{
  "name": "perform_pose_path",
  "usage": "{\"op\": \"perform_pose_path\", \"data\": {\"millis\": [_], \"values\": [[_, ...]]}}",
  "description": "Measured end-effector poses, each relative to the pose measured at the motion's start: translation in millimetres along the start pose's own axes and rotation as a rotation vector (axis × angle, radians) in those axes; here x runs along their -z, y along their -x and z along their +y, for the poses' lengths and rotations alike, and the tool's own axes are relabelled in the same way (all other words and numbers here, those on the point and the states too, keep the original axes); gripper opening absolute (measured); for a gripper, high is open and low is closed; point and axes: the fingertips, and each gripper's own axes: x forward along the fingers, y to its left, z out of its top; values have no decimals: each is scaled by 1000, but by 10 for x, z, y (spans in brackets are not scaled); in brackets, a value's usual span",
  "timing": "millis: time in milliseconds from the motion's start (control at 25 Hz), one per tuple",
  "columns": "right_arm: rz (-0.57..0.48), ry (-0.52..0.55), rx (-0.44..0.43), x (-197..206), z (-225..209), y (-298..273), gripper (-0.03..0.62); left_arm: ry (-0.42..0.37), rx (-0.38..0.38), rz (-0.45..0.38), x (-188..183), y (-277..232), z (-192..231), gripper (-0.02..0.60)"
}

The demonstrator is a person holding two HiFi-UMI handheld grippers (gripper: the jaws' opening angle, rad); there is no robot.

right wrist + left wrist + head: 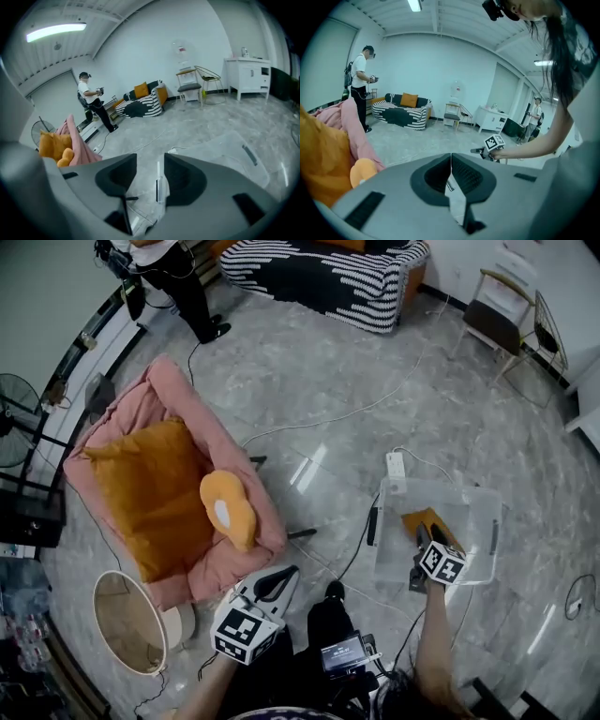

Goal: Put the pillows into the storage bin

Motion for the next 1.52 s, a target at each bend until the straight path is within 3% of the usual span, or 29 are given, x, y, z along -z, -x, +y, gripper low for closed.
{"op": "perform_pose_path", "data": {"millis": [280, 520, 680, 880, 1120, 1360, 1480, 1520], "values": [[4, 173, -192, -170, 1090, 117, 183, 22, -112, -90, -74, 390, 443, 12], [-2, 237, -350, -93, 2641, 104, 183, 87, -190, -143, 162, 1138, 1155, 12], [37, 272, -382, 233, 3527, -4, 192, 102, -167, -143, 447, 1553, 1592, 12], [91, 275, -381, 640, 4366, -208, 210, 58, -104, -102, 737, 1978, 2145, 12], [205, 327, -341, 1118, 4812, -512, 266, 82, -94, -91, 1003, 2291, 2686, 12], [358, 367, -248, 1595, 4771, -888, 343, 157, -133, -99, 1211, 2488, 3075, 12], [421, 359, -216, 1784, 4764, -1013, 334, 177, -146, -90, 1329, 2560, 3196, 12], [429, 352, -208, 1818, 4792, -1032, 293, 178, -151, -83, 1376, 2580, 3233, 12]]}}
